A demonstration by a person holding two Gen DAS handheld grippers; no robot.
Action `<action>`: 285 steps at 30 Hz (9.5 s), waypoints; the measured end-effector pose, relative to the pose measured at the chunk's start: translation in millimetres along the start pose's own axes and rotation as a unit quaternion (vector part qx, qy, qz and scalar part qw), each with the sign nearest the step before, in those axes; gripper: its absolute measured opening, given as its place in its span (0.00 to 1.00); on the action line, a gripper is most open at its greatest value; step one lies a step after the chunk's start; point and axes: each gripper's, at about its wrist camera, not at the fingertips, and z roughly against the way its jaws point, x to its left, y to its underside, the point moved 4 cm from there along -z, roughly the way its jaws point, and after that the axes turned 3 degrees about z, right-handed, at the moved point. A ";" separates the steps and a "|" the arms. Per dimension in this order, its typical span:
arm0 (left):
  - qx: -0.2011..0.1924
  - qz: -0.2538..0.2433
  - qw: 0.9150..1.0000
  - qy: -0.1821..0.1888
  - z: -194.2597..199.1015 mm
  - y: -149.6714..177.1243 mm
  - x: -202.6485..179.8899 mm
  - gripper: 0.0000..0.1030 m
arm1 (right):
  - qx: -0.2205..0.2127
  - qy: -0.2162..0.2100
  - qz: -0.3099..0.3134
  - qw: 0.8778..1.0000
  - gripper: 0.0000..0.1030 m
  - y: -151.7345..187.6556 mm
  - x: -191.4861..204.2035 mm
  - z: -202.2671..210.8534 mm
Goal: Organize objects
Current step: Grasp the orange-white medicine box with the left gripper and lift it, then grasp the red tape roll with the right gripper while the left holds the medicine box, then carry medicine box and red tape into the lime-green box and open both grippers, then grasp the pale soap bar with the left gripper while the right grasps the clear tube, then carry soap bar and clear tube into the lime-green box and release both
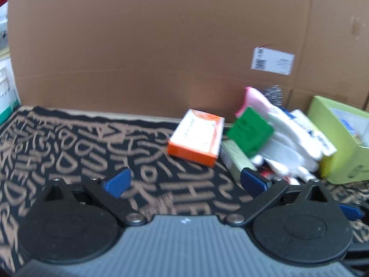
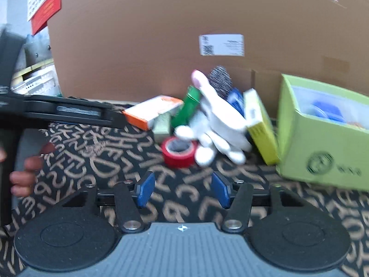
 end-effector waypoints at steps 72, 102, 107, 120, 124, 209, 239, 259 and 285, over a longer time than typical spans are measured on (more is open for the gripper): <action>0.092 -0.148 0.984 0.038 43.3 57.6 -24.8 0.71 | -0.002 -0.013 0.042 0.999 0.55 -5.8 -3.3 2.5; 0.094 -0.128 0.987 0.011 20.0 46.1 -29.5 0.71 | 0.026 -0.037 0.033 0.998 0.49 24.9 3.6 26.5; 0.110 -0.128 0.985 0.024 33.7 49.2 -35.3 0.66 | 0.021 -0.054 0.009 0.998 0.49 31.1 -0.9 42.5; 0.030 -0.155 0.972 0.174 113.0 -4.2 -143.4 0.66 | -0.094 0.020 -0.024 0.995 0.49 8.8 -69.6 137.4; 0.017 -0.169 0.962 0.215 112.2 -29.3 -202.1 0.66 | -0.122 0.076 -0.030 0.989 0.49 -3.8 -108.3 156.8; 0.058 0.026 0.996 0.055 3.1 30.0 -3.8 0.22 | -0.035 0.037 0.081 0.995 0.40 -41.0 20.0 -9.9; 0.067 -0.114 0.978 0.160 51.0 69.6 -41.5 0.28 | 0.051 -0.018 0.016 0.998 0.30 43.2 0.2 87.3; 0.085 -0.169 0.977 0.103 45.5 69.1 -77.0 0.22 | 0.038 -0.007 0.014 0.999 0.30 40.8 9.6 54.0; 0.024 -0.175 0.951 0.253 88.4 -33.1 -278.7 0.22 | -0.122 0.134 -0.091 0.979 0.30 -40.9 -178.1 156.0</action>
